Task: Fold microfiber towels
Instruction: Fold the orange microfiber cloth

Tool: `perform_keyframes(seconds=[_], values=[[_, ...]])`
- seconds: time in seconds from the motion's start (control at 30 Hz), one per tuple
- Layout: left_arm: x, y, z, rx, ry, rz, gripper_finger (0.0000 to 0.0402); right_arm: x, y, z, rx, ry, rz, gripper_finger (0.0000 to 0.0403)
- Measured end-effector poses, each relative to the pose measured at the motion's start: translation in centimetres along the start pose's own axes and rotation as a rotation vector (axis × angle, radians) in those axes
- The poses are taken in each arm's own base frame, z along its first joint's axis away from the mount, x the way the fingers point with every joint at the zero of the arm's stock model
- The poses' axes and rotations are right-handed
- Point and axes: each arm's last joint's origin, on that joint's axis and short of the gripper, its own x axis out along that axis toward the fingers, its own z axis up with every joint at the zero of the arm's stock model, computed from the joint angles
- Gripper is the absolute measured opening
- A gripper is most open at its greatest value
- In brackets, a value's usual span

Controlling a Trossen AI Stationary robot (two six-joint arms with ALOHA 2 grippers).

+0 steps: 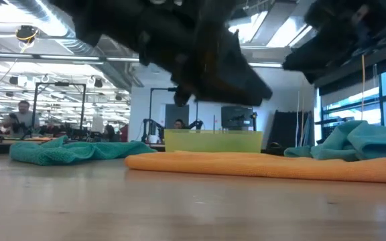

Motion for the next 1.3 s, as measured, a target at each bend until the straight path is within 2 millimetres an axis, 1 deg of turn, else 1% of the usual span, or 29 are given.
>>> perform_keyframes(seconds=[0.13,0.2,0.33,0.47,0.6,0.77,0.83,0.93,1.03,1.1,1.17,1.23,1.3], values=[[0.9,0.4,-1.3,0.001,0.042,0.01,0.0096,-2.3,-0.5,-1.3,0.018,-0.134,0.056,0.009],[0.9,0.6,-2.0,0.024,0.107,0.008,0.0096,-3.0,-0.8,-2.0,0.034,-0.169,0.067,0.009],[0.4,1.4,-3.8,0.041,0.319,0.049,0.0096,-4.0,-1.1,-2.8,0.054,-0.218,0.087,0.009],[-0.6,1.5,-4.2,0.03,0.413,0.105,0.0096,-4.4,-1.1,-2.9,0.068,-0.22,0.127,0.009],[-1.8,1.9,-4.2,0.071,0.514,0.143,0.0096,-4.3,-1.0,-3.0,0.075,-0.2,0.155,0.009],[-3.9,2.6,-3.3,0.105,0.595,0.199,0.0096,-3.9,-1.1,-3.6,0.072,-0.137,0.126,0.009],[-4.7,2.2,-2.2,0.097,0.56,0.174,0.0096,-3.6,-1.2,-4.1,0.063,-0.091,0.101,0.009],[-6.4,1.2,-0.2,0.093,0.468,0.153,0.0096,-3.0,-1.3,-4.6,0.055,-0.041,0.08,0.009],[-8.1,0.8,0.3,0.126,0.45,0.204,0.0096,-2.4,-1.3,-5.1,0.051,0.011,0.065,0.0086],[-9.1,0.9,0.5,0.127,0.433,0.274,0.0096,-2.0,-1.4,-5.5,0.047,0.049,0.053,0.0074],[-9.7,1.1,0.1,0.099,0.439,0.349,0.0096,-1.6,-1.3,-5.7,0.042,0.103,0.051,0.0049],[-9.9,1.6,-0.3,0.058,0.484,0.399,0.0096,-1.2,-1.1,-5.7,0.033,0.161,0.045,0.0017],[-9.8,2.0,-0.5,-0.008,0.524,0.421,0.0096,-0.6,-0.9,-5.4,0.025,0.208,0.029,0.0009]])
